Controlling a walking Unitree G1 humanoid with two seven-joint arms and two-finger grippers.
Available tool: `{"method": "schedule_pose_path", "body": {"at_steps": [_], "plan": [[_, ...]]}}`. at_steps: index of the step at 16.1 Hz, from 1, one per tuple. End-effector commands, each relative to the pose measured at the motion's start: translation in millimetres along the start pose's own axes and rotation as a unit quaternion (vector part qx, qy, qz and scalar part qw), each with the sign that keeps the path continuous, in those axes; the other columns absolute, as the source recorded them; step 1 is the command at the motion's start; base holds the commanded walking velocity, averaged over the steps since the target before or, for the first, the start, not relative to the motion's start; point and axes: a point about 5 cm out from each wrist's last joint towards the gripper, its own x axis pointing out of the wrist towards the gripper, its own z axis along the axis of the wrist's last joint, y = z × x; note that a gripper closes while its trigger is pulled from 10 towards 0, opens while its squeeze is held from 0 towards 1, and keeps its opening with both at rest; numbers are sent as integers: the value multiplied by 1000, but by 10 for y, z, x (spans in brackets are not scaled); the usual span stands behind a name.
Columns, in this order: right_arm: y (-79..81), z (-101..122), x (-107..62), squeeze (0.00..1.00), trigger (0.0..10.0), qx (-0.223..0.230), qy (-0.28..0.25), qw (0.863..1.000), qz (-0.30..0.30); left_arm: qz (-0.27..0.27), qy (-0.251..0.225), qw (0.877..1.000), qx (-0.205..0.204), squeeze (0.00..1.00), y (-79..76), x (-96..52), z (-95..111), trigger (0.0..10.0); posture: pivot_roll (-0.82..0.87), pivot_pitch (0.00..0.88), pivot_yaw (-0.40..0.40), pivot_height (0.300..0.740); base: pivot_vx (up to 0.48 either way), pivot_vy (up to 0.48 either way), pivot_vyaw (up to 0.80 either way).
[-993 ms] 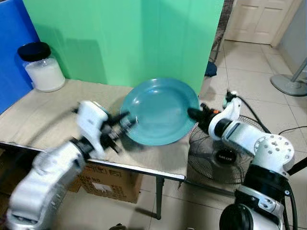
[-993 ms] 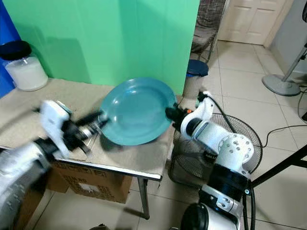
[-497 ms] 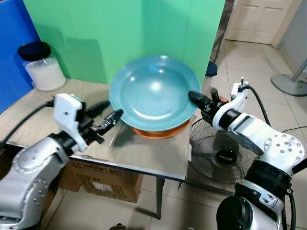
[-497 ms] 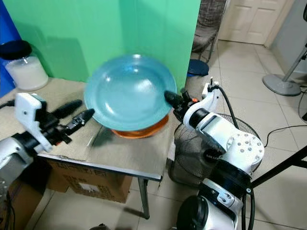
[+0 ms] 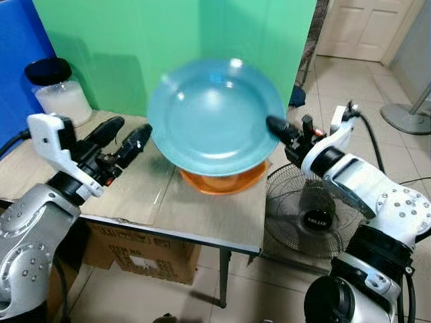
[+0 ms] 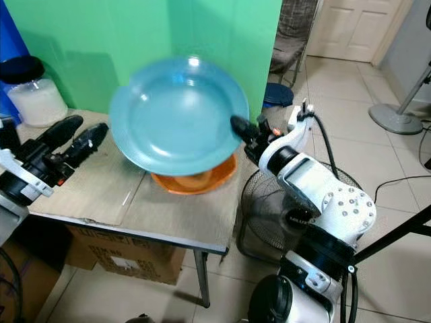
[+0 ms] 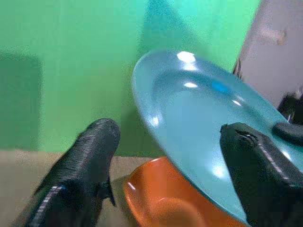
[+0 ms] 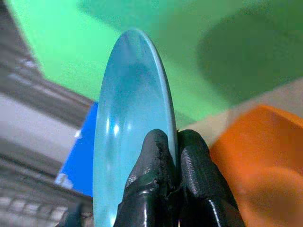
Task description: Setting the table
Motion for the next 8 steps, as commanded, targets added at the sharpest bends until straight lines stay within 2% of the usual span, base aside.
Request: {"method": "schedule_pose_path", "body": {"at_steps": [1, 3, 4, 5, 6, 7, 8], "plan": [[175, -5, -24, 0, 0, -18, 1, 998, 66, 18, -8, 999, -44, 1000, 63, 2, 6, 10000, 138, 0, 12, 740, 0, 0, 0], [291, -30, -67, 0, 0, -34, 2, 992, 117, 41, -19, 993, -108, 1000, 120, 15, -16, 10000, 136, 0, 17, 740, 0, 0, 0], [345, -45, -93, 0, 0, -47, 4, 989, 141, 47, -26, 989, -135, 514, 130, 26, -19, 10000, 136, 0, 18, 740, 0, 0, 0], [396, -78, -117, 0, 0, -57, 11, 985, 163, 30, -24, 988, -149, 0, 102, 39, -24, 10000, 138, 0, 19, 740, 0, 0, 0], [407, -87, -123, 0, 0, -60, 13, 984, 168, 21, -22, 989, -148, 0, 84, 43, -25, 10000, 138, 0, 20, 740, 0, 0, 0], [421, -108, -130, 0, 0, -70, 18, 982, 173, 1, -13, 989, -150, 0, 48, 46, -46, 5922, 138, 0, 22, 740, 0, 0, 0], [426, -123, -130, 0, 0, -77, 22, 982, 172, 6, 6, 989, -147, 0, 54, 48, -92, 275, 136, 0, 25, 740, 0, 0, 0]]}}
